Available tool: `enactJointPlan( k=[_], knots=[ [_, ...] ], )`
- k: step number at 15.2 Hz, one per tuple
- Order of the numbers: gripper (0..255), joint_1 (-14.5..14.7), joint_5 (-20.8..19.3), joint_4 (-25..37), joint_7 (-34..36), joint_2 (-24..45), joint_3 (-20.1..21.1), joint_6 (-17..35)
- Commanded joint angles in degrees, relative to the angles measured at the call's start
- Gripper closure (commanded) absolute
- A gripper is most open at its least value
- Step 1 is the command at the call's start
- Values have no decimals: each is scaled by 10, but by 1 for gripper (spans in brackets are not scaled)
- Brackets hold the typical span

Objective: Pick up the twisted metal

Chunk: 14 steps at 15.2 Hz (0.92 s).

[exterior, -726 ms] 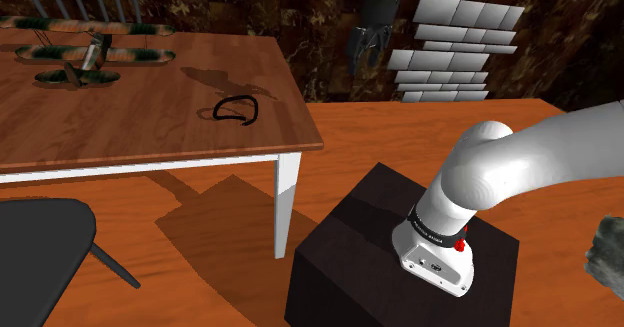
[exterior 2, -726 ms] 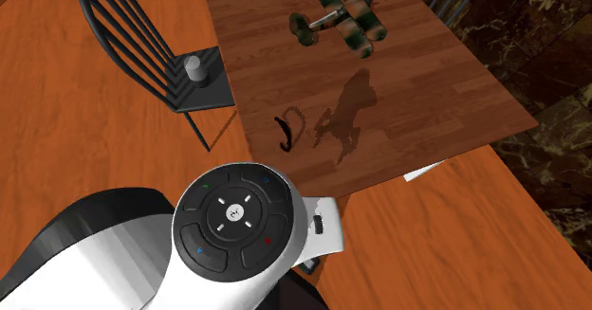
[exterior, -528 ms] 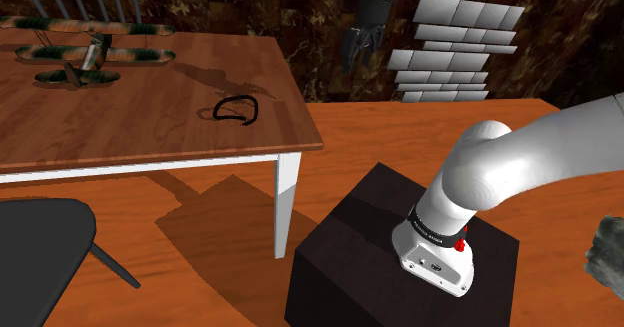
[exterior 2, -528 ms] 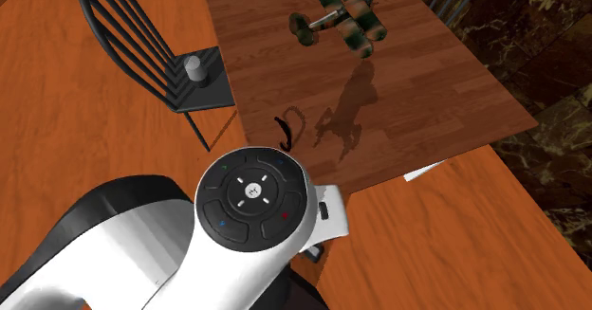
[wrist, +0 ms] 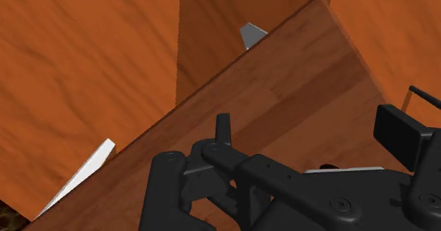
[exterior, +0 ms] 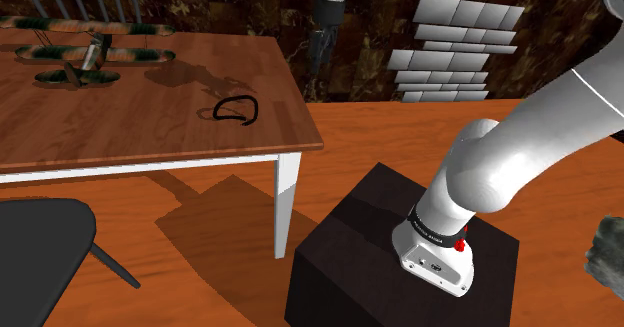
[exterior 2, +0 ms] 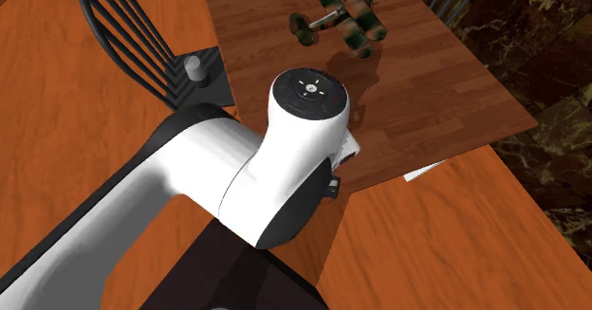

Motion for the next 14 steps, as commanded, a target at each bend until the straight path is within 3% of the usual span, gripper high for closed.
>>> enactJointPlan(
  k=[1, 14],
  knots=[
    [0, 15, 6, 32, -41, 51, -2, 13],
    [0, 80, 33, 248, -261, 301, 37, 11]
  ],
)
